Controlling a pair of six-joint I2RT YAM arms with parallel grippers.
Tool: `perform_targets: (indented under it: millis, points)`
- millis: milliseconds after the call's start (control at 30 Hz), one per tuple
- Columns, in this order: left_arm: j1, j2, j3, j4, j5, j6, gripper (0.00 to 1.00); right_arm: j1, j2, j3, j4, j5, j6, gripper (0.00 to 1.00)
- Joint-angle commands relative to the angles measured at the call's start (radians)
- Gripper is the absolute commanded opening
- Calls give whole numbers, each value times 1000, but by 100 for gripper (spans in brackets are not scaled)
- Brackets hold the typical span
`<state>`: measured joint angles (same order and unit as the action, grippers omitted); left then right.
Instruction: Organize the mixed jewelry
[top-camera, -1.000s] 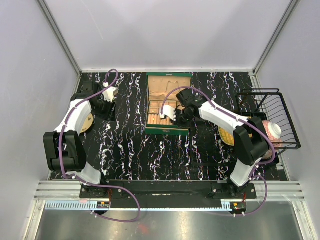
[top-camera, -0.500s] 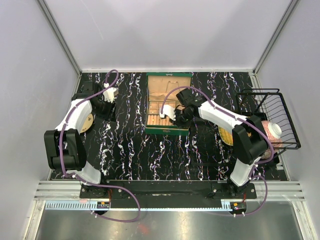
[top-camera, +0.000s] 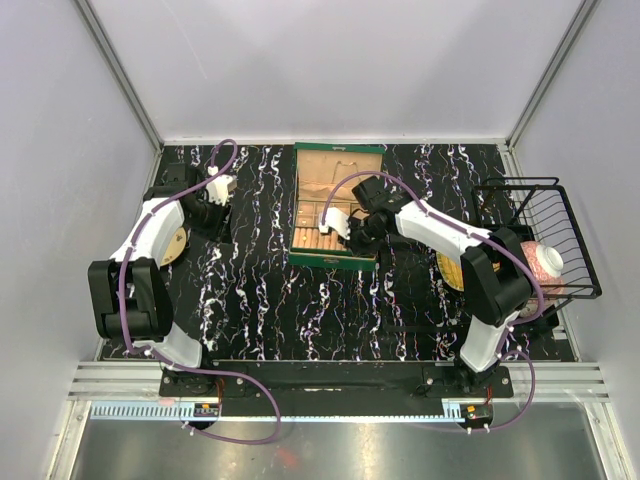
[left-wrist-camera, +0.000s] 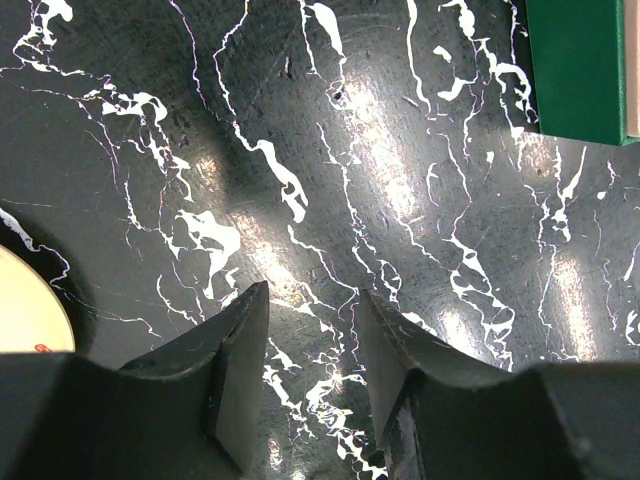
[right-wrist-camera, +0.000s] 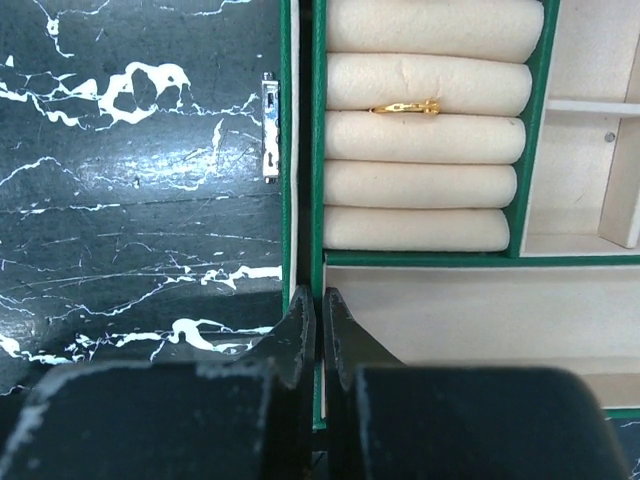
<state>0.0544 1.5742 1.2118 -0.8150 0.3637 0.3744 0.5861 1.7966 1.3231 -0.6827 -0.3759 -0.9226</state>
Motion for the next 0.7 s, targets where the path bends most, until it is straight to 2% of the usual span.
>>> perform_targets:
  millis: [0, 100, 200, 667]
  points:
    - [7, 3, 26, 16, 29, 15, 44, -5, 4, 21, 118, -24, 28, 10]
    - [7, 3, 28, 16, 35, 15, 44, -5, 9, 21, 120, -14, 47, 22]
    - [5, 4, 28, 14, 43, 15, 44, -5, 1, 18, 126, -3, 56, 27]
    - [7, 4, 31, 20, 66, 9, 44, -6, -80, -12, 120, 2, 108, 37]
